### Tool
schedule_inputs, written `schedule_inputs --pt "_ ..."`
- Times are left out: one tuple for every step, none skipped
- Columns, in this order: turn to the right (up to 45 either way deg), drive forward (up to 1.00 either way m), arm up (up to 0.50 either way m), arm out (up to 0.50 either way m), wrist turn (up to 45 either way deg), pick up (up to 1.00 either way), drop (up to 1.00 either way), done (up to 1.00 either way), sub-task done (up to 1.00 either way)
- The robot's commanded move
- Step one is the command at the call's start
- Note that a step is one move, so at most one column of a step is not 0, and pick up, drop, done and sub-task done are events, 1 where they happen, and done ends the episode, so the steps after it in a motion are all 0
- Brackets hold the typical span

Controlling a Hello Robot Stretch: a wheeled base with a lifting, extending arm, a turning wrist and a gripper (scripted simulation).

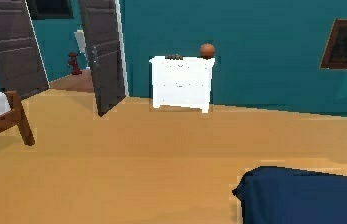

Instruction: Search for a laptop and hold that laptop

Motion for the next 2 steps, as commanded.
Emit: schedule_inputs --pt "0.0 0.0 0.0 0.0 45.0 0.0 0.0 0.0 0.0" --pt "0.0 0.0 0.0 0.0 45.0 0.0 0.0 0.0 0.0"
